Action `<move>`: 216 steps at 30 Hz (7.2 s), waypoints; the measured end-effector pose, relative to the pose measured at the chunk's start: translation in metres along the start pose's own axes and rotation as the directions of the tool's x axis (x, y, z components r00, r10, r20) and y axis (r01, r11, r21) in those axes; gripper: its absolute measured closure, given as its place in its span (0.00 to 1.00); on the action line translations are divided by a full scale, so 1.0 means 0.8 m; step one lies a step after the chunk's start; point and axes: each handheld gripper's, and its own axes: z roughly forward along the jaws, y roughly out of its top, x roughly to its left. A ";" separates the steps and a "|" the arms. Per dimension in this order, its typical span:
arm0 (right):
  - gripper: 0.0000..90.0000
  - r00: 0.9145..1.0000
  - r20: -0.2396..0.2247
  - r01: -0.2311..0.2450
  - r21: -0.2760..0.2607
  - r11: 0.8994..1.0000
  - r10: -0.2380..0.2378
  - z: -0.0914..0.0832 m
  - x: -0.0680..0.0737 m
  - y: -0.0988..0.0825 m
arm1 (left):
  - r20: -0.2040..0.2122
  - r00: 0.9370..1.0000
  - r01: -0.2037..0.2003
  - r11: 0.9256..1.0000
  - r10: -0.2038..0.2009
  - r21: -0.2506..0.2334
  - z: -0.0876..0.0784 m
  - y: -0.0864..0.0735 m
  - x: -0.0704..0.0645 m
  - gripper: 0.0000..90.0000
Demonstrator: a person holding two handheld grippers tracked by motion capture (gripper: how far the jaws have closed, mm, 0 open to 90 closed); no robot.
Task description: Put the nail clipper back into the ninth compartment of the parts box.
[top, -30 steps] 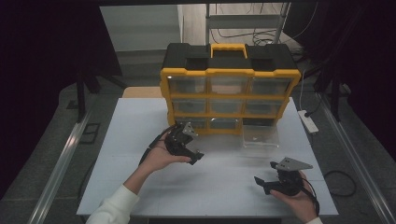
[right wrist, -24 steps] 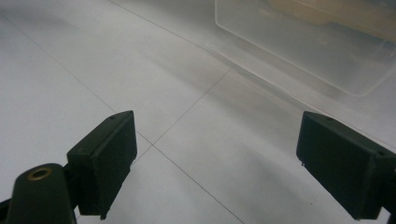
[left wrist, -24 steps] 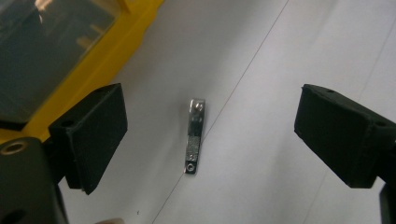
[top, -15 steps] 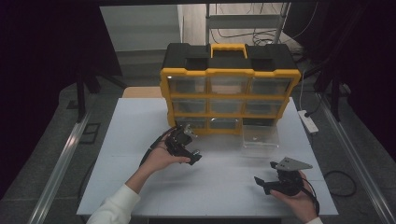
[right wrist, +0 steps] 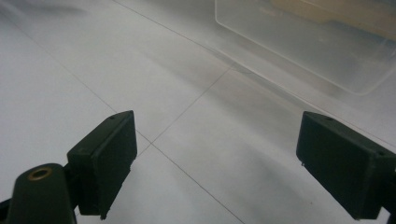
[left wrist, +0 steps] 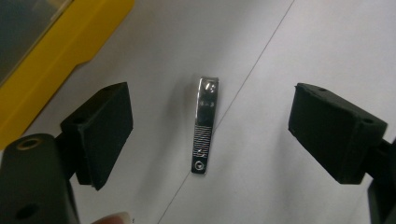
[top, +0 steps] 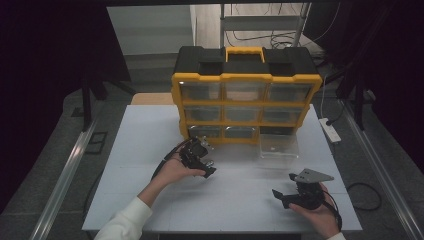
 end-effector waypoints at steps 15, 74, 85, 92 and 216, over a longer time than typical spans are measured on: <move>0.14 1.000 -0.003 0.002 0.003 1.000 -0.002 0.001 0.000 0.000 | 0.015 1.000 -0.002 0.999 0.002 0.042 0.022 -0.004 0.007 0.32; 0.14 1.000 -0.002 0.005 -0.004 1.000 -0.005 -0.001 0.000 0.000 | 0.091 0.996 0.017 0.994 -0.008 -0.108 -0.023 -0.011 0.018 0.89; 0.14 1.000 0.002 0.005 -0.009 1.000 -0.005 -0.002 0.000 0.000 | 0.093 0.996 0.023 0.992 -0.011 -0.125 -0.029 -0.012 0.019 0.89; 0.14 1.000 0.003 0.004 -0.012 1.000 -0.004 -0.002 0.000 0.001 | 0.095 0.995 0.022 0.991 -0.009 -0.133 -0.032 -0.011 0.018 0.89; 0.14 1.000 0.004 -0.004 -0.043 0.999 0.004 -0.010 -0.001 0.002 | 0.153 0.975 -0.113 0.953 0.160 -0.281 -0.063 0.141 -0.041 0.89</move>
